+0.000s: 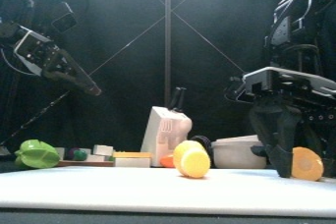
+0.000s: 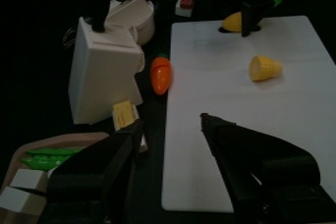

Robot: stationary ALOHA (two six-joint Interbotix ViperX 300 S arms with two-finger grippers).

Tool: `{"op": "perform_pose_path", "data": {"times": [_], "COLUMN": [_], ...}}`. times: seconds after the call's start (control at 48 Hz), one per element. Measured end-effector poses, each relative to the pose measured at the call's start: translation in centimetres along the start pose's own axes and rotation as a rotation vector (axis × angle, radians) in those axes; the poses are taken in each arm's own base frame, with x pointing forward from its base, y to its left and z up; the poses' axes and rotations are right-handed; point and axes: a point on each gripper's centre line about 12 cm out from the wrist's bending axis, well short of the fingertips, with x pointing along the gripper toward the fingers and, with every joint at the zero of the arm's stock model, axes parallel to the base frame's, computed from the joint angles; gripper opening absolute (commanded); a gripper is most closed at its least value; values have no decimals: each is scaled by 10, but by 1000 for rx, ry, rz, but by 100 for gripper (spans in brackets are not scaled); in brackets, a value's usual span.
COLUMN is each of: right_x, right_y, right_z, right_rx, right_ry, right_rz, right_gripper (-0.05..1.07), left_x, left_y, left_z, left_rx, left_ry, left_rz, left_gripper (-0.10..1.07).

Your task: Grab corn top

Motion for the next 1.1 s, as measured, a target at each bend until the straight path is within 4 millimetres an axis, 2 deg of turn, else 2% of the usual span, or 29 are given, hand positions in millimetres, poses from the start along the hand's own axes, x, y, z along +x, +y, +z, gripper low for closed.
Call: {"op": "perform_pose_path", "data": {"times": [0.229, 0.312, 0.646, 0.854, 1.104], "right_x": [0, 1, -10, -18, -26], "right_y": [-1, -2, 1, 2, 8], "right_z": [1, 1, 5, 7, 10], "right_rx": [1, -3, -30, -48, -49], "right_ry": [-3, -4, -26, -44, -64], "right_rz": [-8, -19, -19, 1, 47], "right_gripper": [77, 72, 71, 75, 102], "left_x": [0, 0, 0, 0, 0], "left_y": [0, 0, 0, 0, 0], "left_z": [0, 0, 0, 0, 0], "left_rx": [0, 0, -1, 0, 0], "left_ry": [-2, -2, -1, -2, 0], "left_rz": [0, 0, 1, 0, 0], "left_gripper": [87, 87, 87, 87, 87]}}
